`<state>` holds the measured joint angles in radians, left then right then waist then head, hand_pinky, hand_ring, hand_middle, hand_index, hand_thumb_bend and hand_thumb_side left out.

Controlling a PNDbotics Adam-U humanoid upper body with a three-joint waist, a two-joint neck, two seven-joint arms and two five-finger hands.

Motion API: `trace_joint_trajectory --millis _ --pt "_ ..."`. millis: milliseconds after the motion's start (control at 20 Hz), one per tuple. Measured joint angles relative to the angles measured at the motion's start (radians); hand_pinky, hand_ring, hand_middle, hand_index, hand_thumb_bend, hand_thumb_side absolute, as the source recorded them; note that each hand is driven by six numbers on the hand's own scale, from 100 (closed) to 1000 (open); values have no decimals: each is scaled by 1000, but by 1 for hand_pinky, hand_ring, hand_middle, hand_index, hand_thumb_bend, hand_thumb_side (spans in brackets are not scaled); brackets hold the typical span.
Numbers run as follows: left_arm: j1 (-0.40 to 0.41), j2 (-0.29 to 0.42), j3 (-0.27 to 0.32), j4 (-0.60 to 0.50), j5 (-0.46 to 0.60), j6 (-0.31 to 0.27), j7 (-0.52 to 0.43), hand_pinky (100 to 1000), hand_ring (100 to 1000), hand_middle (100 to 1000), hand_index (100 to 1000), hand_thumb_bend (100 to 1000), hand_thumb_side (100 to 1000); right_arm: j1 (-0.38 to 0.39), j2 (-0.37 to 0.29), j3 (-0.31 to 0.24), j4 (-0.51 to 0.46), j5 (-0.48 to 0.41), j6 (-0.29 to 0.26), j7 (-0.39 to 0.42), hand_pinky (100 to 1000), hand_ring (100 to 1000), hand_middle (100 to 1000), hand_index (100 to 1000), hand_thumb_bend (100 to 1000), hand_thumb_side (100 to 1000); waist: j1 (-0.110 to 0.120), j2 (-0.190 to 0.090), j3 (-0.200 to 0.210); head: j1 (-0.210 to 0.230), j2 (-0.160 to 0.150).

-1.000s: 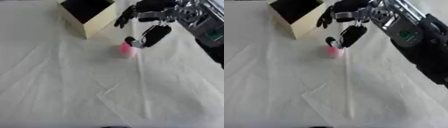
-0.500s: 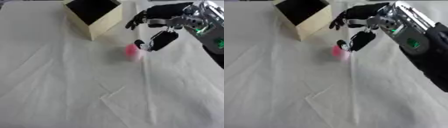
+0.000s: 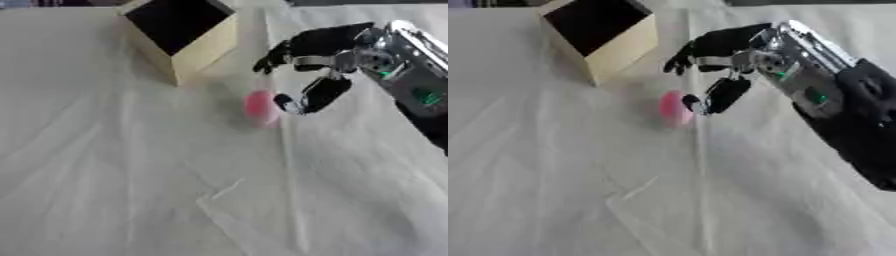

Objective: Pick up objects on the table and place them in the box.

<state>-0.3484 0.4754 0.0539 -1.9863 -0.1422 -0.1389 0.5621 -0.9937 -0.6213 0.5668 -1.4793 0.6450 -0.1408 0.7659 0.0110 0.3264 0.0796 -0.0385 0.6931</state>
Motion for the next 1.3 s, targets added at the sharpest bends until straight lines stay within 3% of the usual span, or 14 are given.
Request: trace_joint_trajectory --millis 200,600,900,1150,1300 --pt "1 -1 0 0 1 1 -4 725 680 780 884 100 744 1 4 1 27 24 -15 1 891 860 783 973 119 615 -1 0 2 -7 0" --pt "3 -9 -1 0 5 3 -13 725 678 779 883 100 758 6 44 7 117 129 -59 -56 874 842 716 949 174 634 -1 2 8 -13 0" --pt "5 -17 -2 0 11 2 -27 730 683 781 881 100 769 6 75 21 164 188 -90 -113 826 767 526 863 159 630 -1 6 10 -14 0" --pt "6 -17 -4 0 15 0 -39 732 684 780 879 100 774 9 90 25 171 181 -93 -138 811 732 482 789 117 612 -1 6 11 -14 0" --pt "7 -18 -5 0 18 2 -45 732 683 779 874 100 777 9 98 25 171 165 -83 -152 787 660 423 694 100 523 0 6 11 -14 0"
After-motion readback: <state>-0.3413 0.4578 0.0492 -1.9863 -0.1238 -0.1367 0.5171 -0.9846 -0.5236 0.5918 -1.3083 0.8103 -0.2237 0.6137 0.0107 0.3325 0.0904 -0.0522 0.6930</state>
